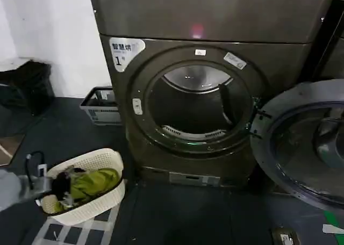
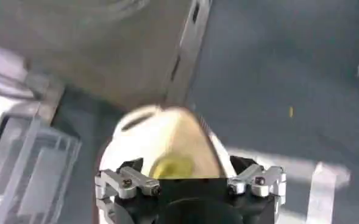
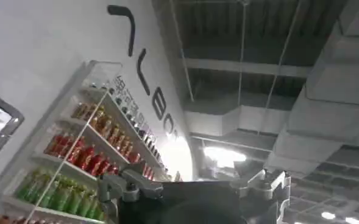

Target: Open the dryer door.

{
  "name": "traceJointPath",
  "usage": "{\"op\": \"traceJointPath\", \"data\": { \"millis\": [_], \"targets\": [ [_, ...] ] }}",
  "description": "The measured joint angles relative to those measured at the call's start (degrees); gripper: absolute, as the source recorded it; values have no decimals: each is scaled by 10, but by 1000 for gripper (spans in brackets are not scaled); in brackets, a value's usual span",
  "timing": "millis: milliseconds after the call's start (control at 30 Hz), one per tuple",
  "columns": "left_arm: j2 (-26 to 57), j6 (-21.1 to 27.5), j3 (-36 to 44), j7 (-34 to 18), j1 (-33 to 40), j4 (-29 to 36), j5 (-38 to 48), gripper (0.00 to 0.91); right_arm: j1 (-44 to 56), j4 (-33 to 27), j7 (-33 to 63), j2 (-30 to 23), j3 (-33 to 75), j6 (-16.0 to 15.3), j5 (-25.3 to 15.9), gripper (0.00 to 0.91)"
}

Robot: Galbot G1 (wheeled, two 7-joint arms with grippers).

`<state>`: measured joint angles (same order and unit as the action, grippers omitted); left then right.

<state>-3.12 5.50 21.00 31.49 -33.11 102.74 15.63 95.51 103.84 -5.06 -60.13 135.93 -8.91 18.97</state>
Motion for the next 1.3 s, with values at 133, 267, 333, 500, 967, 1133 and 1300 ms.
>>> {"op": "traceJointPath", "data": {
  "millis": [133, 267, 333, 500, 967, 1133, 1300],
  "targets": [
    [12, -3, 0, -1, -2, -20, -16, 907, -3, -6, -2, 6, -7, 0, -6, 907],
    [22, -10, 1, 0, -7, -36, -40, 907, -5, -7, -2, 6, -12, 0, -6, 907],
    [25, -8, 2, 7, -9, -43, -50, 907, -4, -7, -2, 6, -12, 0, -6, 907],
    [28, 3, 2, 25, -5, -56, -71, 907, 0, -9, -2, 8, -8, 1, -5, 907],
    [31, -6, 1, 25, -5, -55, -65, 907, 5, -5, -1, 2, -3, 5, -2, 907],
    [32, -3, 1, 23, -5, -53, -76, 907, 5, -4, -2, 1, -3, 6, -3, 907],
    [32, -3, 0, 24, -4, -53, -76, 907, 5, 1, -3, 0, -2, 6, -3, 907]
  ]
}}
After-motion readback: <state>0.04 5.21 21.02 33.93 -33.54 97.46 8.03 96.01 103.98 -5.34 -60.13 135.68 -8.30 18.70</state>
